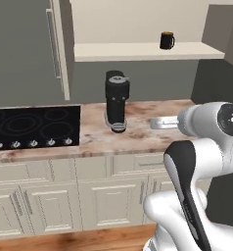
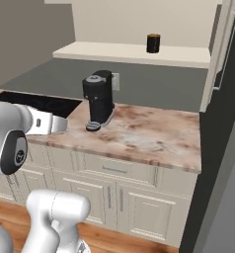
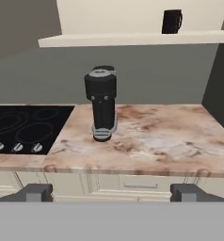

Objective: Open the cabinet directly in front. Then move the beer and the mug to the dining counter with the jar on it.

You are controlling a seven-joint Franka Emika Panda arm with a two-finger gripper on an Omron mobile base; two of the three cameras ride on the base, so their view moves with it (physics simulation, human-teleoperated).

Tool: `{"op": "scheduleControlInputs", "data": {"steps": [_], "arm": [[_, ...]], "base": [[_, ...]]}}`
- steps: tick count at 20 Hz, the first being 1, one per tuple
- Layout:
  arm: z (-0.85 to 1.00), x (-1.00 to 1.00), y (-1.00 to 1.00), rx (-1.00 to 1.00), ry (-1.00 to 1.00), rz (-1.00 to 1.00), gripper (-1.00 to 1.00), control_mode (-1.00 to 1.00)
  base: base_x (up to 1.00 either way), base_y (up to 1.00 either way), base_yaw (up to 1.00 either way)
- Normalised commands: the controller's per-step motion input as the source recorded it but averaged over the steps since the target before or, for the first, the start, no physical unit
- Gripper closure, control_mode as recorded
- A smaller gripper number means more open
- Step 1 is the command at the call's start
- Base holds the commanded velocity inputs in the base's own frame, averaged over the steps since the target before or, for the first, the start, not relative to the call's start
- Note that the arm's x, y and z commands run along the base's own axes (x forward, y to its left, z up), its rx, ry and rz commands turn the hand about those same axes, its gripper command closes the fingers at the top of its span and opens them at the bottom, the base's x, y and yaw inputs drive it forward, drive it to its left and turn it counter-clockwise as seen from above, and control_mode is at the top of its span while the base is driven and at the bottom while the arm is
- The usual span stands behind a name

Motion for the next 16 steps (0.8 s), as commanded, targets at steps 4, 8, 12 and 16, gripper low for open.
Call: {"op": "scheduleControlInputs", "data": {"steps": [4, 8, 12, 16], "arm": [[0.00, 0.00, 0.00, 0.00, 0.00, 0.00, -1.00, 1.00], [0.00, 0.00, 0.00, 0.00, 0.00, 0.00, -1.00, 1.00], [0.00, 0.00, 0.00, 0.00, 0.00, 0.00, -1.00, 1.00], [0.00, 0.00, 0.00, 0.00, 0.00, 0.00, -1.00, 1.00]], "base": [[0.07, -0.20, 0.00], [0.00, -0.06, 0.00], [0.24, 0.06, -0.19], [0.01, 0.00, -0.25]]}}
